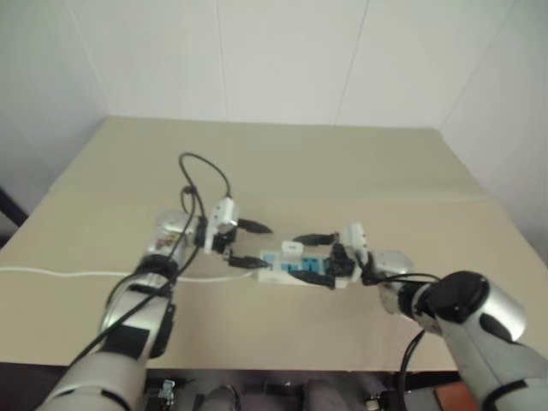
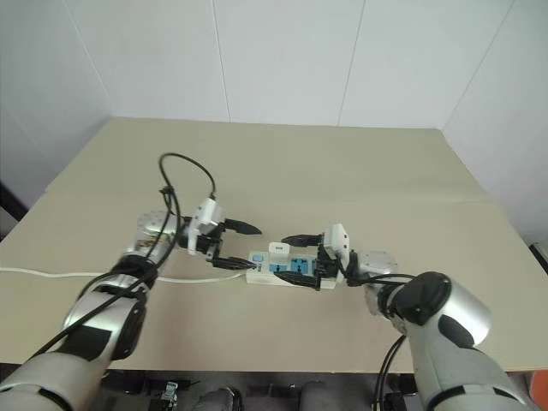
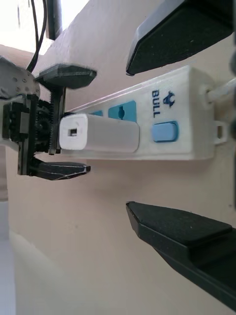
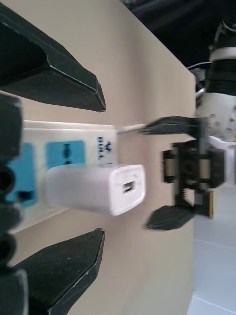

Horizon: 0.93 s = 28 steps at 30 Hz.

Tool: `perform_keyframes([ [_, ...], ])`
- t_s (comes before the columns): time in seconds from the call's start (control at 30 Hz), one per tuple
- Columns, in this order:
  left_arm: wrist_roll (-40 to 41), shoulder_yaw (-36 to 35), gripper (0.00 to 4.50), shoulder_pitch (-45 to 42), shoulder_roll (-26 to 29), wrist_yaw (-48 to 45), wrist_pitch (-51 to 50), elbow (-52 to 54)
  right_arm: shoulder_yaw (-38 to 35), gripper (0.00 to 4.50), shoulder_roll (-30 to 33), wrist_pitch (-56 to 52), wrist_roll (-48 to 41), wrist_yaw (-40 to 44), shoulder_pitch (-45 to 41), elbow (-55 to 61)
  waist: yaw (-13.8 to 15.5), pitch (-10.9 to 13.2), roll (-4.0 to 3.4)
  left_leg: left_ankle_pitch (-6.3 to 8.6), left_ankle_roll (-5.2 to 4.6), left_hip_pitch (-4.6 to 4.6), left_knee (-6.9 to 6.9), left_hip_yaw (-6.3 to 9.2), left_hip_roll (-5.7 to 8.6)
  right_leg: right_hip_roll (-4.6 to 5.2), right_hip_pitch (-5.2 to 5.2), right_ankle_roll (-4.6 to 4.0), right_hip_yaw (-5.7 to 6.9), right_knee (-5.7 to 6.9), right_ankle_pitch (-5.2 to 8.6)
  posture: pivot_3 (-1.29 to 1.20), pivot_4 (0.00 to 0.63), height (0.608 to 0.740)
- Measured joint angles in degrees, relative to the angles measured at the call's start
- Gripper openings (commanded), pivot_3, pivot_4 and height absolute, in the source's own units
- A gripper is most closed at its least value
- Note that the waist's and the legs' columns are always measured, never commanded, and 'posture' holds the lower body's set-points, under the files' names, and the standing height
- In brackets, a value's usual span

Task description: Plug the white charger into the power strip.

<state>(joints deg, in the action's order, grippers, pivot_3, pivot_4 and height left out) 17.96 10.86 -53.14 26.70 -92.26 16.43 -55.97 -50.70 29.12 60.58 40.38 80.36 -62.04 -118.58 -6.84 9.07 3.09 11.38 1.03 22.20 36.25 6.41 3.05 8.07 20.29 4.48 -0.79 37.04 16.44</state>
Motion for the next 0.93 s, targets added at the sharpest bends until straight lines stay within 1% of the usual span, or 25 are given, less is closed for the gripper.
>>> perform_keyframes([
  [0.07, 6.3, 4.5, 4.46, 2.2, 6.2, 0.0, -3.2, 6.9, -1.6, 4.50, 4.6, -0.1, 0.5, 3.6, -0.4, 0.0, 0.0, 0.3, -0.37, 0.00, 0.00, 0.12, -0.01, -0.02, 0.02, 0.00, 0.13, 0.00, -0.05, -0.02, 0.00, 0.00, 0.150, 0.740],
  [0.17, 11.1, 7.2, 4.46, 3.9, 11.4, 0.0, -4.4, 11.3, -2.1, 4.50, 12.2, -0.1, 1.7, 7.3, -2.0, 0.0, 0.3, 0.8, -0.85, 0.01, -0.02, 0.12, -0.07, -0.03, 0.07, 0.00, 0.15, 0.01, -0.09, -0.09, 0.01, 0.00, 0.150, 0.740],
  [0.2, 12.0, 7.3, 4.46, 4.5, 12.2, -0.1, -4.6, 11.9, -2.1, 4.50, 14.8, -0.1, 2.3, 7.8, -2.2, 0.0, 0.5, 0.9, -0.92, 0.01, -0.02, 0.10, -0.15, -0.03, 0.07, 0.00, 0.17, 0.02, -0.09, -0.10, 0.02, 0.00, 0.150, 0.740],
  [0.27, 13.7, 7.2, 4.46, 5.5, 12.9, -0.1, -5.4, 12.7, -1.3, 4.50, 17.7, -0.1, 3.5, 7.9, -2.2, 0.0, 0.5, 1.0, -0.96, 0.00, -0.01, 0.08, -0.23, -0.04, 0.04, -0.01, 0.22, 0.02, -0.09, -0.10, 0.02, 0.00, 0.150, 0.740],
  [0.4, 14.0, 5.6, 4.46, 8.6, 13.0, 0.0, -7.8, 14.5, 0.8, 4.50, 22.2, 0.6, 5.8, 8.0, -1.6, 0.0, 0.4, 1.4, -1.16, -0.02, 0.01, 0.10, -0.23, -0.11, 0.06, -0.01, 0.29, 0.02, -0.18, -0.09, 0.03, 0.00, 0.150, 0.740],
  [0.5, 16.0, 3.5, 4.46, 11.5, 13.2, 0.0, -9.9, 16.8, 1.2, 4.50, 25.4, 0.4, 6.1, 8.2, -1.7, 0.0, 0.0, 1.6, -1.26, -0.02, 0.01, 0.11, -0.25, -0.15, 0.03, -0.02, 0.33, 0.02, -0.21, -0.08, 0.03, 0.00, 0.150, 0.740],
  [0.67, 17.3, 1.0, 4.46, 12.3, 14.4, -0.1, -11.5, 17.7, 2.5, 4.50, 26.5, -0.2, 7.0, 8.2, -2.8, 0.0, -0.2, 1.6, -1.29, -0.05, 0.05, 0.08, -0.23, -0.18, 0.04, -0.02, 0.33, 0.01, -0.25, -0.03, 0.02, 0.00, 0.150, 0.740],
  [0.8, 17.3, -1.3, 4.46, 12.6, 15.0, 0.0, -11.3, 16.2, 3.1, 4.50, 26.1, -3.8, 7.3, 8.3, -6.6, 0.0, -0.2, 1.6, -1.30, -0.06, 0.06, 0.09, -0.23, -0.19, 0.04, -0.02, 0.33, 0.01, -0.26, -0.02, 0.02, 0.00, 0.150, 0.740],
  [0.87, 17.2, -2.4, 4.46, 12.7, 15.3, 0.0, -11.3, 15.7, 3.2, 4.50, 25.1, -5.2, 7.3, 8.2, -7.4, 0.0, -0.1, 1.6, -1.29, -0.06, 0.06, 0.10, -0.24, -0.18, 0.03, -0.02, 0.33, 0.01, -0.25, -0.04, 0.02, 0.00, 0.150, 0.740],
  [0.93, 16.8, -3.3, 4.46, 12.8, 15.9, 0.0, -11.4, 14.7, 3.9, 4.50, 22.6, -6.5, 7.3, 7.6, -7.5, 0.0, -0.2, 1.6, -1.29, -0.06, 0.06, 0.10, -0.24, -0.19, 0.04, -0.02, 0.33, 0.00, -0.26, -0.05, 0.02, 0.00, 0.150, 0.740],
])
